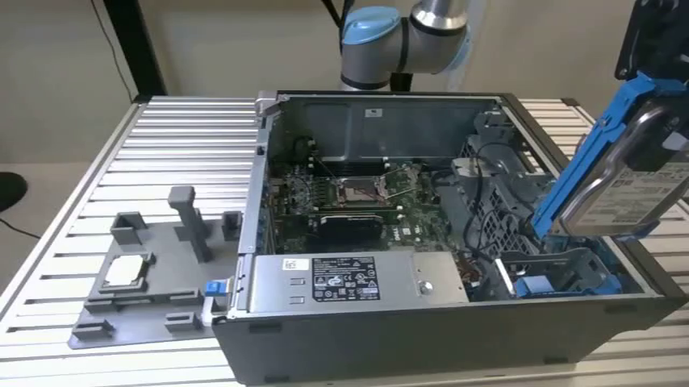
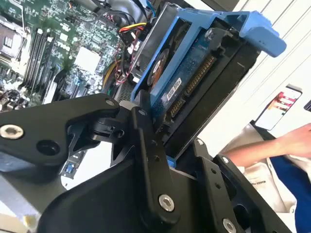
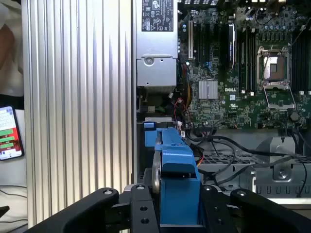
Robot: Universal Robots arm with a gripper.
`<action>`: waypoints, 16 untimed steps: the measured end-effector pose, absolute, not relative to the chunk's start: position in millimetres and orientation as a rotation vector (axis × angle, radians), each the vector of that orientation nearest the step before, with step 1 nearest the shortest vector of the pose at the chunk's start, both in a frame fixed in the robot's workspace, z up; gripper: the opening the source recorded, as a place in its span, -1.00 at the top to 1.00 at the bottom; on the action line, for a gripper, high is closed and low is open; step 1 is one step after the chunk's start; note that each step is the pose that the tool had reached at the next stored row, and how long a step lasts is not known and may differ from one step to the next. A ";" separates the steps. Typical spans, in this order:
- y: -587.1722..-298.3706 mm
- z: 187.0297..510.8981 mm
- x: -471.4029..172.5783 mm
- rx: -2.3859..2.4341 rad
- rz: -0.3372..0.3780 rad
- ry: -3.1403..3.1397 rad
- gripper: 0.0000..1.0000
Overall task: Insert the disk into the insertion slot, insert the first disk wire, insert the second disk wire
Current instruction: 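Insert the disk into the insertion slot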
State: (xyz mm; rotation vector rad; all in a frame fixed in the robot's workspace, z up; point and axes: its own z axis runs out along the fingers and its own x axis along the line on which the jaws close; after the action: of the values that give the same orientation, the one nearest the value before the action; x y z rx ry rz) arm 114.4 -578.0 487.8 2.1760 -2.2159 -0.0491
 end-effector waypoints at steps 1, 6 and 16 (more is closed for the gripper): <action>-578.0 487.3 114.4 2.176 -0.049 -2.216 1.00; -578.0 482.0 114.4 2.185 -0.068 -2.224 1.00; -578.0 463.9 114.9 2.187 -0.070 -2.226 1.00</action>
State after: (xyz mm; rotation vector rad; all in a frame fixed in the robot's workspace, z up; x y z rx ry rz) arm 114.9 -578.0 463.9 2.1866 -2.2256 -0.0703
